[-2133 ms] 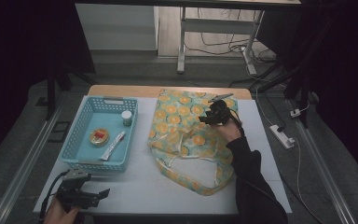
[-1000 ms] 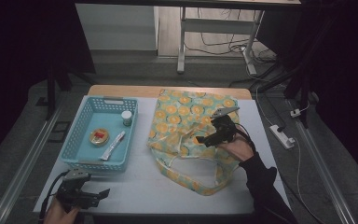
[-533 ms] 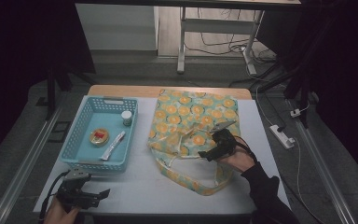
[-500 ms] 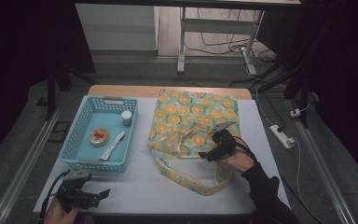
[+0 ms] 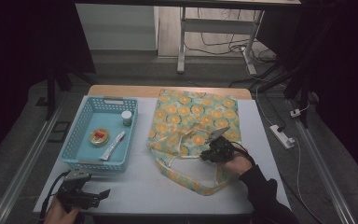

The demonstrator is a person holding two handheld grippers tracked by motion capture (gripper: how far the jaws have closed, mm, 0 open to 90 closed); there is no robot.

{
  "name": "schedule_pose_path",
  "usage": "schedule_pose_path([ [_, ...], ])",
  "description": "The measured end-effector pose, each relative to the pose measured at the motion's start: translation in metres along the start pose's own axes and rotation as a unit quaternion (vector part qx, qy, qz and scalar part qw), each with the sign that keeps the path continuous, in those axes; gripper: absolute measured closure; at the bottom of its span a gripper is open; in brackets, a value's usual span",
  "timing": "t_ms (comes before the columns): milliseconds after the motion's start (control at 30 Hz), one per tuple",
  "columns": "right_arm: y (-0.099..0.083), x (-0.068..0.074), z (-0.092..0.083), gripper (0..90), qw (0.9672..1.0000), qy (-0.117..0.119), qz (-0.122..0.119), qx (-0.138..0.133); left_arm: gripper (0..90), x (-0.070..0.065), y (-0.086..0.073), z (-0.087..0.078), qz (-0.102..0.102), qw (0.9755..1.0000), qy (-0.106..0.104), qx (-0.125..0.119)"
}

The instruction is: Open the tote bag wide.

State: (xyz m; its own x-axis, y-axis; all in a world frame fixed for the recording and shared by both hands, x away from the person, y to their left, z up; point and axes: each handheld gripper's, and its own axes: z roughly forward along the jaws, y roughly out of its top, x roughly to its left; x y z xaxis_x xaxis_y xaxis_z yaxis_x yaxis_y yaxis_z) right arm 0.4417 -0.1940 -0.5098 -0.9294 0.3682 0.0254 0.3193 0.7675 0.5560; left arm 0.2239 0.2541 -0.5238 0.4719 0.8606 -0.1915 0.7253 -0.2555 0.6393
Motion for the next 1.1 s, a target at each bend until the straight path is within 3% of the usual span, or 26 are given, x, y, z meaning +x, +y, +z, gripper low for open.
schedule_pose_path([
  [200, 0.006, -0.001, -0.009, 89.9, 0.9997, -0.009, 0.01, -0.021, 2.7, 0.0, 0.0, 0.001, 0.001, 1.0, 0.001, 0.002],
  [367, 0.01, -0.005, -0.015, 89.9, 0.9986, -0.033, 0.015, -0.039, 2.7, 0.0, 0.001, 0.001, 0.001, 1.0, 0.001, 0.004],
  [400, 0.012, -0.008, -0.017, 89.9, 0.9976, -0.049, 0.022, -0.045, 2.7, 0.0, 0.001, 0.001, 0.001, 1.0, 0.001, 0.004],
  [567, 0.014, -0.018, -0.007, 89.7, 0.9959, -0.078, 0.029, -0.034, 2.8, 0.0, 0.001, 0.002, 0.001, 1.0, 0.001, 0.006],
  [633, 0.013, -0.019, -0.004, 89.5, 0.996, -0.078, 0.03, -0.031, 2.8, 0.0, 0.001, 0.002, 0.001, 1.0, 0.001, 0.006],
  [733, 0.011, -0.022, 0.006, 74.9, 0.9965, -0.077, 0.028, -0.018, 2.8, 0.0, 0.001, 0.002, 0.001, 1.0, 0.001, 0.007],
  [800, 0.01, -0.022, 0.008, 70.0, 0.9964, -0.077, 0.029, -0.018, 2.8, 0.0, 0.001, 0.002, 0.001, 1.0, 0.001, 0.007],
  [867, 0.01, -0.022, 0.01, 55.6, 0.996, -0.082, 0.029, -0.021, 2.8, 0.0, 0.001, 0.002, 0.002, 1.0, 0.001, 0.008],
  [933, 0.011, -0.021, 0.012, 47.6, 0.9953, -0.09, 0.023, -0.025, 2.8, 0.0, 0.001, 0.002, 0.002, 1.0, 0.001, 0.008],
  [1100, 0.014, -0.022, 0.016, 37.0, 0.9937, -0.107, 0.017, -0.028, 2.8, -0.001, 0.001, 0.002, 0.004, 0.9999, 0.003, 0.01],
])
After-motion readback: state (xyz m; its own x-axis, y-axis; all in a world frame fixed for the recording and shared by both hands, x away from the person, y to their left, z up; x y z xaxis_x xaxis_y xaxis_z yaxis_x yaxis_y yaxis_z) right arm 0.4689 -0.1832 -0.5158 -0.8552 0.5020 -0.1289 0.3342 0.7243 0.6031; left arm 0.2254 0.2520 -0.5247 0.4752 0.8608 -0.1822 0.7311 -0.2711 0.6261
